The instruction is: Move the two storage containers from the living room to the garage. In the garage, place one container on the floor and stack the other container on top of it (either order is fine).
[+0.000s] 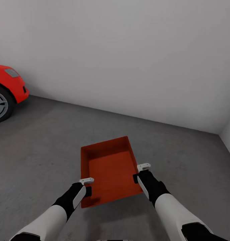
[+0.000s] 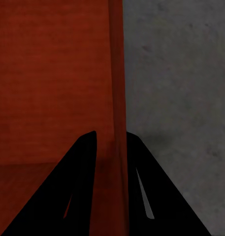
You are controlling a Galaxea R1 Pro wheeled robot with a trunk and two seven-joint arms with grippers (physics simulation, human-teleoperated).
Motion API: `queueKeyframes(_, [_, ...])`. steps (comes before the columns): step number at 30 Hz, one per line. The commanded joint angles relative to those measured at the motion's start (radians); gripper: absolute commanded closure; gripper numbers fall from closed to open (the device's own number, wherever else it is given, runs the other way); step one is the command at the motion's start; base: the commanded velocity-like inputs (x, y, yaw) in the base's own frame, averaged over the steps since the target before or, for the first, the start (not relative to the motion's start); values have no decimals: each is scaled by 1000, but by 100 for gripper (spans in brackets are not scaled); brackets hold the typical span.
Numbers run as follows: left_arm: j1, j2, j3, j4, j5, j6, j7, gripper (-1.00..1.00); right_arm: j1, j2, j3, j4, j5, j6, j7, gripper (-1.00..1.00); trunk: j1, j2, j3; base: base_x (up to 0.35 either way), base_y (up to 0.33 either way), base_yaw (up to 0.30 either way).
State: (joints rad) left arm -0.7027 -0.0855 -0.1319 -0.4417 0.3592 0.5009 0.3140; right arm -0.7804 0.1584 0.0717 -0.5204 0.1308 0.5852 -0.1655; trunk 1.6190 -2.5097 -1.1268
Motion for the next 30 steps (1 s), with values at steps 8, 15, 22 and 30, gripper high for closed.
queueKeyframes(8, [0,0,18,3,-8,4,0,100,-1,1,-6,-3,-60,-22,40,100,3,-2,-31,0,0,0])
queueKeyframes(15, [0,0,18,3,-8,4,0,100,-1,1,-6,-3,-60,-22,40,100,7,-4,-58,0,0,0])
queueKeyframes(22, [0,0,17,2,-8,4,0,100,-1,1,-6,-3,-60,-22,40,100,10,-5,-85,0,0,0])
queueKeyframes(30, [0,0,17,1,-9,3,1,100,-1,1,-6,-3,-60,-22,40,100,11,-6,-93,0,0,0])
